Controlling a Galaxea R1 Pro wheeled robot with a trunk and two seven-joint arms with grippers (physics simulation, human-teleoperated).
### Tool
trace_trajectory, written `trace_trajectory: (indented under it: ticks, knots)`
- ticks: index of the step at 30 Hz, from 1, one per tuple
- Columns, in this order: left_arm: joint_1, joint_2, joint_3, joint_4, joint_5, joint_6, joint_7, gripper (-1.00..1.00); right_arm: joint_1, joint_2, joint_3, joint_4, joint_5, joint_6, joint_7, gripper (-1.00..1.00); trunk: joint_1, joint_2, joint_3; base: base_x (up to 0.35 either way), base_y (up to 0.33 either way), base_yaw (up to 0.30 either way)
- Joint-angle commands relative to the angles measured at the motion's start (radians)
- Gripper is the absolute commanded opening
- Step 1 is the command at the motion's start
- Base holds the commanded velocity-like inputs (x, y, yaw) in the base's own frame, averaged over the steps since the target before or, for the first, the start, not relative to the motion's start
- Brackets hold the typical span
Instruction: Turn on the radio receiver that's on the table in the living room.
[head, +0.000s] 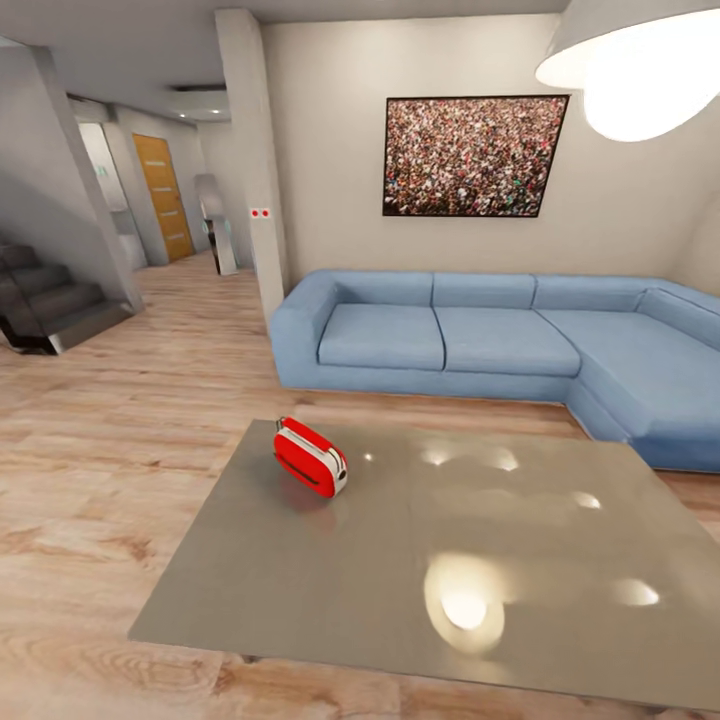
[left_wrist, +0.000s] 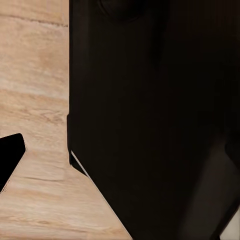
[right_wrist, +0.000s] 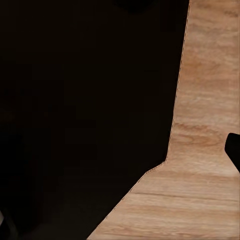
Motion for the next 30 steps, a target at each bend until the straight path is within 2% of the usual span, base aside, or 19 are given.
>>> trace_trajectory:
  ticks: [1,24,30]
  knots:
    - [0.0,0.0,0.0,0.0,0.0,0.0,0.0,1.0,0.0,0.0,0.0,0.0,0.0,0.0,0.0,1.0,0.0,0.0,0.0,0.283,0.129,0.0]
    - [0.0,0.001,0.001,0.0,0.0,0.0,0.0,1.0,0.0,0.0,0.0,0.0,0.0,0.0,-0.003,1.0,0.0,0.0,0.0,0.298,0.155,0.0]
    - [0.0,0.0,0.001,0.0,0.0,0.0,0.0,1.0,0.0,0.0,0.0,0.0,0.0,-0.001,-0.004,1.0,0.0,0.0,0.0,0.165,0.076,0.0]
